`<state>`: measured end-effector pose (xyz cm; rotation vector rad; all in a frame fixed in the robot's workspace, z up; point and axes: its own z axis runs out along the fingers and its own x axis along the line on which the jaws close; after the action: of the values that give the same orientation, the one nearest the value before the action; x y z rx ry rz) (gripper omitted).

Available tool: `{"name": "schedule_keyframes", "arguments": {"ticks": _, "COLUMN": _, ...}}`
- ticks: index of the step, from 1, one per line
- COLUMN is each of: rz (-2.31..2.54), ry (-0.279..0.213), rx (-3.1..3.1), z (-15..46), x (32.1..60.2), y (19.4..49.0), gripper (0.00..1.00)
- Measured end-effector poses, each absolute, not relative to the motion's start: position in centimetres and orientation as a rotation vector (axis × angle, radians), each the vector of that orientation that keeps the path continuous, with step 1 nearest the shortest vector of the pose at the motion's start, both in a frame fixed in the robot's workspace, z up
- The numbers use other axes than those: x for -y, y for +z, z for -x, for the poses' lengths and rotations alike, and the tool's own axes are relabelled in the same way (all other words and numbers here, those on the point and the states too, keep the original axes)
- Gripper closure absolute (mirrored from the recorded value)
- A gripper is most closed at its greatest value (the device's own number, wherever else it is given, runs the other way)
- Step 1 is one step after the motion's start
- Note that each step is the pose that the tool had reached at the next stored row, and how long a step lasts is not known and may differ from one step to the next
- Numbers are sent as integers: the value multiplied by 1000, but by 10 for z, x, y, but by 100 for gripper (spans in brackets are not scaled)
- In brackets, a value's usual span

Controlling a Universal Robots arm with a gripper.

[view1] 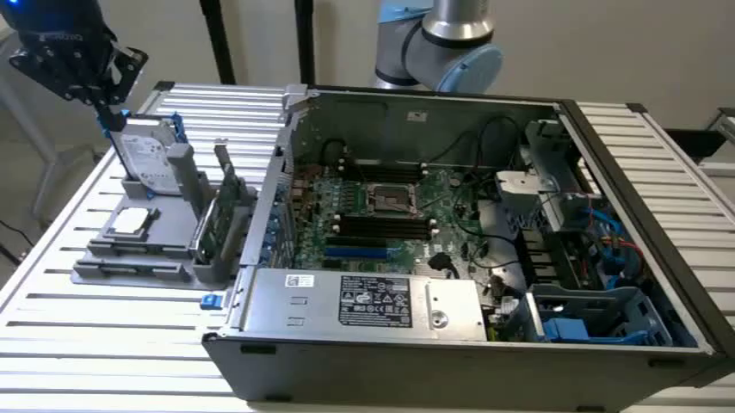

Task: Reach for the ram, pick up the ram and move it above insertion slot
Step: 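Reach for the ram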

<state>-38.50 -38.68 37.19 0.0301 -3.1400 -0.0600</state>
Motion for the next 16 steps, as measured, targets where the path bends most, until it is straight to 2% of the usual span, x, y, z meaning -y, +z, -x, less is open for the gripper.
{"name": "schedule_keyframes", "arguments": {"ticks": 12, "rz": -30, "ry": -60, "rx": 3140, "z": 385, "x": 387, "y": 372, "gripper": 89}}
{"name": "schedule_keyframes", "arguments": {"ticks": 16, "rz": -30, "ry": -60, "rx": 3140, "z": 385, "x": 400, "y": 372, "gripper": 89}}
